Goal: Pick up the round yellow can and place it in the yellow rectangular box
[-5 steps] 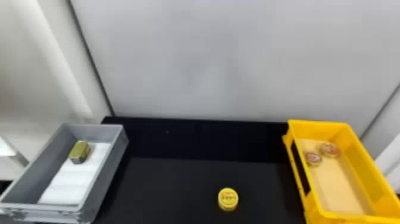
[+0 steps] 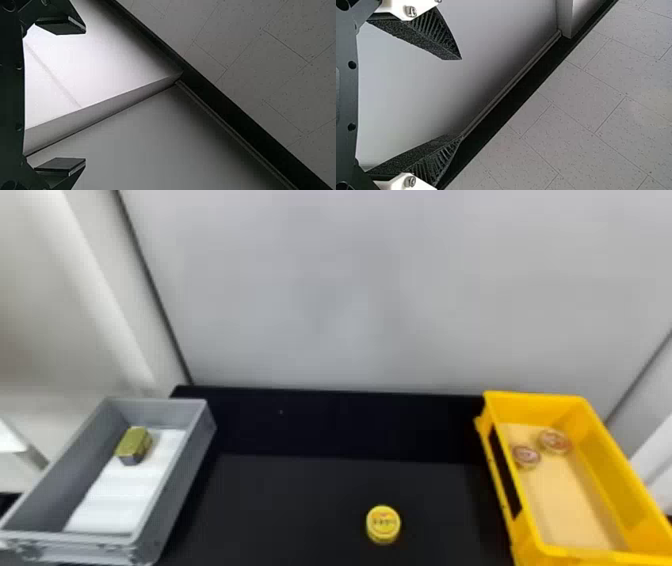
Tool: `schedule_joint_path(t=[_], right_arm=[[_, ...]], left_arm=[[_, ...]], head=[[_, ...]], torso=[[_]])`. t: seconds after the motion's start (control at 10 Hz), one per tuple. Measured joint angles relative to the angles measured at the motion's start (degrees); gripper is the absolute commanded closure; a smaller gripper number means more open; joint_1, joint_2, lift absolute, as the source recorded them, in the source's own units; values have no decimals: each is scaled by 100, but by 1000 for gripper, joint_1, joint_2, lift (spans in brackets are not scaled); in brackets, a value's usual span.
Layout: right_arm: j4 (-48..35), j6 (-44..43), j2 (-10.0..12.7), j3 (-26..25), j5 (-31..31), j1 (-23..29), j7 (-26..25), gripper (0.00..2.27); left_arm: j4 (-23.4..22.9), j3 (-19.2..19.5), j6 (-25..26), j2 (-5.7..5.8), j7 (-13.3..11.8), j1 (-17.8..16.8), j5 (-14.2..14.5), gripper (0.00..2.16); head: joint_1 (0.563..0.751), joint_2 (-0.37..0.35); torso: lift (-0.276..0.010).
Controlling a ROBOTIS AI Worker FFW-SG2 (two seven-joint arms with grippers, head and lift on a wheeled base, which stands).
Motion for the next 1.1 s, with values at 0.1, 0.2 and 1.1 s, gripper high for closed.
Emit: schedule_joint_path(t=[0.1, 0.2, 1.1], right_arm=[[-6, 29, 0, -3, 0, 17, 4, 90], [-14, 101, 0, -1, -17, 36, 5, 99], [-11, 5661, 1048, -436, -2591, 337, 521, 113]], left_arm=[[0, -4, 6, 0, 0, -4, 0, 111], [0, -11, 11, 0, -5, -11, 1, 111], [0, -61, 54, -112, -18, 32, -1, 111]], head=[[663, 54], [663, 54], [663, 54]], torso=[[-10], [-10], [-10]])
